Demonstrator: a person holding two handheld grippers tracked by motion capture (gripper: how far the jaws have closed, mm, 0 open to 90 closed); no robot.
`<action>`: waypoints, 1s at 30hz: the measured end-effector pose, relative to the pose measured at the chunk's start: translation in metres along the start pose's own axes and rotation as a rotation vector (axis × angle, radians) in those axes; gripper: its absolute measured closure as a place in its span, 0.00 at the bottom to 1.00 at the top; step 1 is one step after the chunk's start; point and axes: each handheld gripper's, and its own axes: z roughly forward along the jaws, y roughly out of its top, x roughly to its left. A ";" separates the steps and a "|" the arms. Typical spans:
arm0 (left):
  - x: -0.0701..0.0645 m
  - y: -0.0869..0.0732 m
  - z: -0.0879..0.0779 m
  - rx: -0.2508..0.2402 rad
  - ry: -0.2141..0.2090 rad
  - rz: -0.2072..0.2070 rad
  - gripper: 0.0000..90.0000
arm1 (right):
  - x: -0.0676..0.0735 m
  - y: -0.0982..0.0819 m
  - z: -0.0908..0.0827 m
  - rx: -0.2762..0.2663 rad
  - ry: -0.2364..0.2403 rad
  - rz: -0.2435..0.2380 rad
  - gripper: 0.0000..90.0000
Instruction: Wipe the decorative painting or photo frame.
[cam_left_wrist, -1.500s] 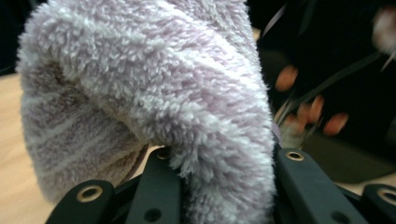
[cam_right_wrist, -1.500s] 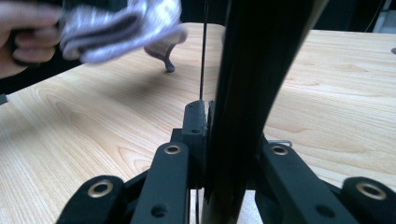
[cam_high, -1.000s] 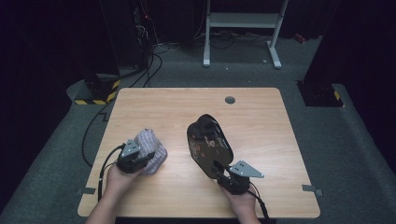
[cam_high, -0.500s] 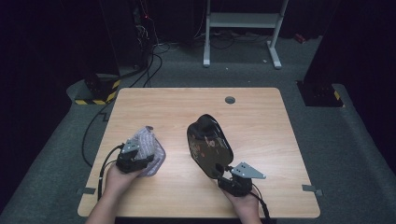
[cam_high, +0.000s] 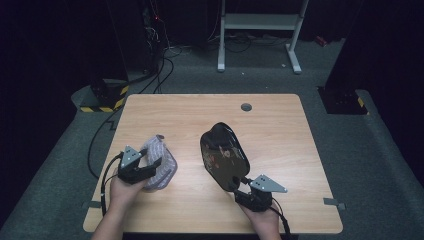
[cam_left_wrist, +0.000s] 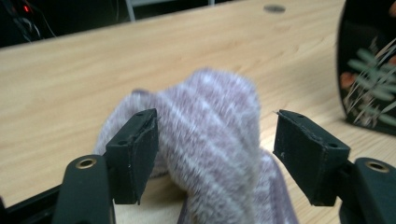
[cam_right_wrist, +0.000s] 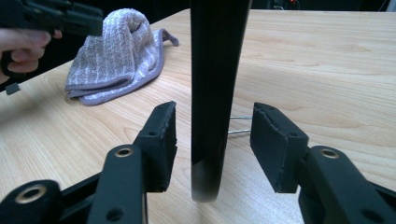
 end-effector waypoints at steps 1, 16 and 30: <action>-0.002 0.001 -0.002 -0.011 0.005 0.012 0.37 | 0.000 -0.001 -0.001 0.001 0.002 -0.006 0.59; -0.029 0.016 0.007 -0.016 -0.215 -0.011 0.49 | 0.003 -0.003 -0.011 -0.002 -0.016 -0.009 0.58; -0.085 0.006 0.038 0.053 -0.389 0.077 0.50 | 0.013 -0.008 -0.014 0.021 0.025 -0.066 0.64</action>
